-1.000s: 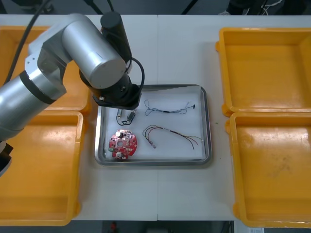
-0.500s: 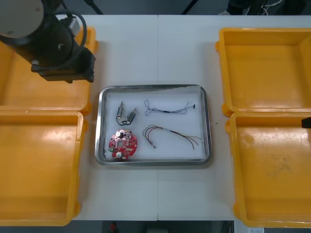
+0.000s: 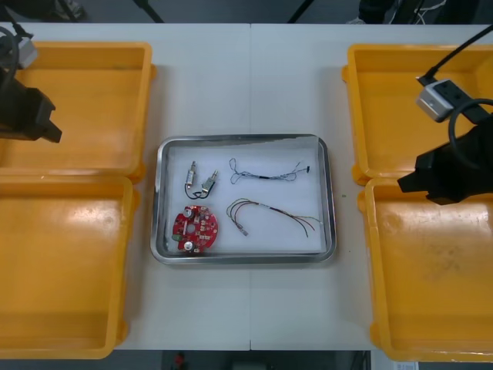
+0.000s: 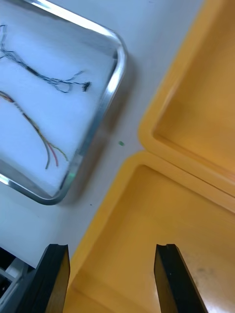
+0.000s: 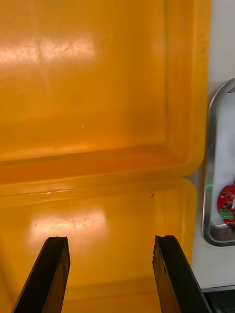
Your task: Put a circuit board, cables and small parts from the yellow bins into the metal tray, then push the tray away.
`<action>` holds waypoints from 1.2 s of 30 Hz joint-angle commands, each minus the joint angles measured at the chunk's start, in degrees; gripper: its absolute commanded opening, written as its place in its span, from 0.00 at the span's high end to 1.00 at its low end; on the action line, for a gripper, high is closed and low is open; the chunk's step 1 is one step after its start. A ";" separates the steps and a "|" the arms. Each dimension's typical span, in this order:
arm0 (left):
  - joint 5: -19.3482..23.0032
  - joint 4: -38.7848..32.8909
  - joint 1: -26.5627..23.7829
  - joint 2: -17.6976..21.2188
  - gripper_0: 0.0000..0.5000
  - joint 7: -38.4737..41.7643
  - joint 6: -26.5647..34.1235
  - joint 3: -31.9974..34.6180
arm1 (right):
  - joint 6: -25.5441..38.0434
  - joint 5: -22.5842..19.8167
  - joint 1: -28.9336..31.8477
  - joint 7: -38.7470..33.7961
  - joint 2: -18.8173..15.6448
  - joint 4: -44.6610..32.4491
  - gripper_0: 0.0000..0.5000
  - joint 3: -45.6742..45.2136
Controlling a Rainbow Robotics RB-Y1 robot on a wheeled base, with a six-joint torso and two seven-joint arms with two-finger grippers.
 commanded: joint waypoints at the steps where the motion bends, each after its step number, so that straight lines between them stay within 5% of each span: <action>1: 0.86 -1.74 6.06 4.40 0.00 -5.65 0.41 6.97 | 0.16 -0.78 -7.11 0.03 -1.35 -1.98 0.00 8.95; 8: 1.30 -1.74 12.92 5.10 0.00 -8.91 0.41 14.00 | 0.16 2.30 -14.23 1.17 1.46 -1.89 0.00 22.05; 18: 1.56 -4.02 21.44 5.19 0.00 -12.95 -0.96 17.52 | 0.16 15.66 -22.84 10.84 9.11 2.42 0.00 42.53; 22: 2.18 -4.46 23.81 4.57 0.00 -13.39 -3.24 18.48 | -4.64 19.44 -25.48 11.98 12.28 5.93 0.00 50.79; 36: 1.74 -5.43 27.07 1.41 0.00 -14.71 -6.41 21.29 | -13.51 20.49 -29.26 14.09 17.90 17.53 0.00 64.15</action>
